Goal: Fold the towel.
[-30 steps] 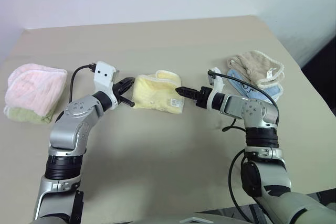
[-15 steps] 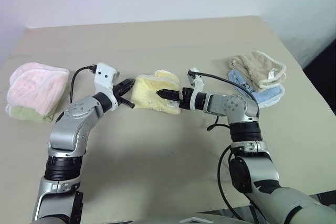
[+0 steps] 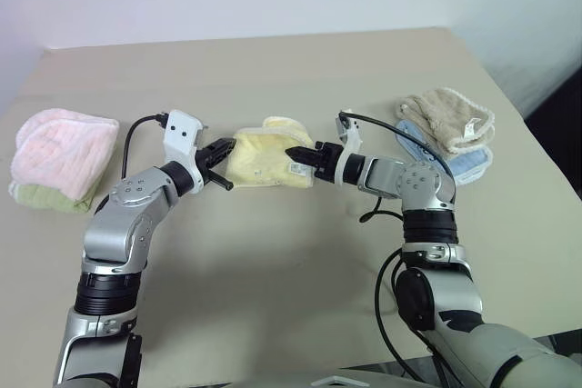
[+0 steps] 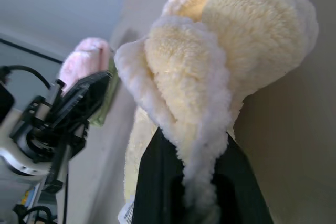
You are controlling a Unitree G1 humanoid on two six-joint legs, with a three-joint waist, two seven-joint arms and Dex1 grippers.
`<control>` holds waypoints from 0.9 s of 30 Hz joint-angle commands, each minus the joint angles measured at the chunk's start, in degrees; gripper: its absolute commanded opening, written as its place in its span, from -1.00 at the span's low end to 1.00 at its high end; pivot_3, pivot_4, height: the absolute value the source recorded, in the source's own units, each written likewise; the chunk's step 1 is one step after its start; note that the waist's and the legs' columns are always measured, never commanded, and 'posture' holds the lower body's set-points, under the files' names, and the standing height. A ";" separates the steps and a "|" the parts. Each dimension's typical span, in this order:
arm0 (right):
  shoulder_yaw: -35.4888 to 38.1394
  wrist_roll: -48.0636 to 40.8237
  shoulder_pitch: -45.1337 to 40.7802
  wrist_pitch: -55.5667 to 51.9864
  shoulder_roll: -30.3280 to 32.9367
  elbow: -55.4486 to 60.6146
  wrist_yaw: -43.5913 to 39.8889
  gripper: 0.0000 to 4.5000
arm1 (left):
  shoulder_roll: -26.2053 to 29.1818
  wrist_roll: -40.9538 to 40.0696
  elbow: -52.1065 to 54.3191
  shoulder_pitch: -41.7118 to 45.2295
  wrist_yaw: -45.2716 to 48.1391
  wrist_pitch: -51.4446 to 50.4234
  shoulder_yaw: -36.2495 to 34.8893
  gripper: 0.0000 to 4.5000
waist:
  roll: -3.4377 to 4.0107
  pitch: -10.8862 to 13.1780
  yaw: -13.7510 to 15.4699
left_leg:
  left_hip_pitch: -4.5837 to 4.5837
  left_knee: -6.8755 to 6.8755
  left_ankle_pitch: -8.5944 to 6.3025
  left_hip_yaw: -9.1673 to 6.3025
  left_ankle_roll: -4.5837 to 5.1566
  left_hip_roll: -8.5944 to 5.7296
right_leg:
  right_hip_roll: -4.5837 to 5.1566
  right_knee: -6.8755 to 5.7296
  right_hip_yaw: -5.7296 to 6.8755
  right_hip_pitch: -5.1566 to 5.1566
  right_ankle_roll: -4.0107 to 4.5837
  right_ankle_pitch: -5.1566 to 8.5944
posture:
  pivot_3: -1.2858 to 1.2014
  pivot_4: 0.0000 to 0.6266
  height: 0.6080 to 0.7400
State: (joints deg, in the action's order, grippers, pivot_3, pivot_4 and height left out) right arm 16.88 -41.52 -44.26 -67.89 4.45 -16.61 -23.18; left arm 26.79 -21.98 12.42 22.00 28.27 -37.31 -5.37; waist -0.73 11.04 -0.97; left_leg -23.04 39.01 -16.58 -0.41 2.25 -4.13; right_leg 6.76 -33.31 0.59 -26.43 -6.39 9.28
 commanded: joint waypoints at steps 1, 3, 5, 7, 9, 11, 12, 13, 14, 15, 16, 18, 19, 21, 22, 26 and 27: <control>2.64 -3.66 0.14 -1.28 -0.32 5.36 1.56 -0.98 | 0.14 -0.55 2.73 -0.31 0.21 0.61 -0.51 -1.00 | 0.00 0.00 0.05 | 0.00 0.00 0.00 0.00 0.00 0.00 | 0.00 0.00 0.00 0.00 0.00 0.00 | 0.03 -0.52 0.82; 5.22 -4.68 -1.55 -0.21 0.69 7.82 4.00 -0.98 | 0.28 -0.67 2.70 -0.33 0.39 0.66 -0.76 -1.00 | 0.00 0.00 0.03 | -0.01 0.00 0.00 0.00 0.00 0.00 | 0.00 0.00 0.00 0.00 0.00 0.00 | 0.03 -0.52 0.82; 8.87 -5.20 -4.28 1.64 3.01 9.67 7.42 -0.98 | 0.38 -0.72 2.54 -0.40 0.50 0.80 -1.03 -1.00 | 0.01 0.01 0.09 | -0.02 0.00 0.00 0.00 0.00 0.00 | 0.01 0.00 0.00 -0.02 0.00 0.00 | 0.03 -0.52 0.82; 12.94 -5.74 -6.98 2.87 6.24 10.79 11.12 -0.98 | 0.36 -0.69 2.39 -0.48 0.55 0.94 -1.13 -1.00 | 0.03 0.02 0.32 | -0.05 0.01 0.00 0.00 0.00 -0.01 | 0.02 0.00 0.00 -0.04 0.00 0.00 | 0.03 -0.52 0.82; 17.40 -6.09 -9.36 3.85 10.70 10.71 14.83 -0.98 | 0.11 -0.67 2.15 -0.54 0.60 1.10 -0.97 -1.00 | 0.03 0.02 0.53 | -0.08 0.01 0.00 -0.01 0.00 -0.02 | 0.02 0.02 0.01 -0.06 0.00 0.00 | 0.03 -0.52 0.82; 20.22 -4.81 -10.26 5.29 14.79 9.63 18.11 -0.98 | -0.31 -0.56 1.77 -0.51 0.62 1.30 -0.50 -1.00 | 0.02 0.01 0.52 | -0.14 0.00 0.00 -0.01 0.00 -0.03 | 0.02 0.03 0.01 -0.07 0.00 0.00 | 0.03 -0.52 0.82; 21.58 -3.88 -10.36 5.92 16.93 8.44 20.01 -0.98 | -0.55 -0.48 1.48 -0.35 0.75 1.41 -0.11 -1.00 | 0.01 0.01 0.49 | -0.15 -0.01 0.00 -0.01 0.00 -0.03 | 0.02 0.04 0.02 -0.05 0.00 0.00 | 0.03 -0.52 0.82; 23.26 -3.13 -10.32 6.51 19.03 7.09 22.19 -0.98 | -0.79 -0.38 1.16 -0.08 0.91 1.55 0.29 -1.00 | 0.01 0.01 0.41 | -0.17 -0.02 0.00 0.00 0.01 -0.03 | 0.02 0.06 0.02 -0.04 0.00 0.00 | 0.03 -0.52 0.82; 24.29 -2.90 -10.26 6.81 20.28 6.20 23.67 -0.98 | -0.94 -0.30 0.96 0.09 1.04 1.63 0.52 -1.00 | 0.01 0.01 0.36 | -0.18 -0.02 -0.02 0.03 0.03 -0.03 | 0.02 0.09 0.01 -0.03 0.00 0.00 | 0.03 -0.52 0.82; 25.87 -2.64 -9.86 6.55 21.71 4.91 25.57 -0.98 | -1.13 -0.26 0.61 0.42 1.21 1.73 0.72 -1.00 | 0.01 0.01 0.29 | -0.20 -0.02 -0.02 0.05 0.05 -0.03 | 0.03 0.10 0.01 -0.03 0.00 0.00 | 0.03 -0.52 0.82; 27.14 -2.65 -9.28 5.80 22.64 3.80 27.03 -0.98 | -1.27 -0.20 0.23 0.75 1.39 1.84 0.86 -1.00 | 0.01 0.01 0.24 | -0.21 -0.02 -0.03 0.08 0.07 -0.03 | 0.04 0.11 0.00 -0.04 0.01 0.00 | 0.03 -0.52 0.82; 29.43 -2.22 -7.34 4.18 23.48 1.42 30.38 -0.98 | -1.64 -0.03 -0.60 1.41 1.79 2.08 1.39 -1.00 | 0.01 0.01 0.22 | -0.19 -0.01 -0.05 0.10 0.11 -0.01 | 0.04 0.15 -0.02 -0.04 0.01 0.00 | 0.03 -0.52 0.82; 30.03 -2.21 -6.75 3.78 23.51 0.77 31.51 -0.98 | -1.74 0.05 -0.86 1.59 1.92 2.18 1.61 -1.00 | 0.01 0.01 0.19 | -0.17 -0.01 -0.05 0.10 0.13 0.00 | 0.04 0.16 -0.02 -0.04 0.01 0.00 | 0.03 -0.52 0.82; 30.51 -1.95 -4.35 2.03 22.55 0.30 33.78 -0.98 | -2.12 0.35 -1.61 2.32 2.33 2.47 2.41 -1.00 | 0.05 -0.01 0.15 | -0.13 0.00 -0.04 0.11 0.13 0.03 | 0.04 0.12 -0.06 -0.02 0.01 -0.01 | 0.03 -0.52 0.82; 30.29 -1.64 -3.36 2.00 22.20 0.63 34.55 -0.98 | -2.27 0.46 -1.92 2.66 2.44 2.59 2.65 -1.00 | 0.05 -0.01 0.12 | -0.11 0.00 -0.04 0.12 0.13 0.04 | 0.04 0.10 -0.07 0.00 0.02 -0.01 | 0.03 -0.52 0.82; 30.40 -2.12 -1.85 2.70 21.98 2.73 35.50 -0.87 | -2.47 0.51 -2.36 3.11 2.58 2.88 3.02 -1.00 | 0.08 -0.01 0.17 | -0.11 0.06 -0.04 0.15 0.15 0.04 | 0.04 0.09 -0.10 0.00 0.03 -0.03 | 0.03 -0.52 0.82; 30.66 -2.59 -1.64 2.84 22.08 3.38 35.31 -0.74 | -2.47 0.53 -2.41 3.09 2.68 2.96 3.16 -1.00 | 0.08 -0.02 0.24 | -0.11 0.06 -0.04 0.14 0.15 0.04 | 0.04 0.10 -0.10 0.02 0.03 -0.03 | 0.03 -0.52 0.82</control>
State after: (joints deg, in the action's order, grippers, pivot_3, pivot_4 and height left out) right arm 46.84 -43.02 -45.71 -65.74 25.77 -16.13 12.10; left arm 24.30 -21.73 9.10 24.28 30.48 -35.63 -2.21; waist -0.65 11.02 -0.73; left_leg -23.15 39.08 -16.63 -0.27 2.41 -4.09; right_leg 6.80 -33.21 0.50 -26.41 -6.37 9.25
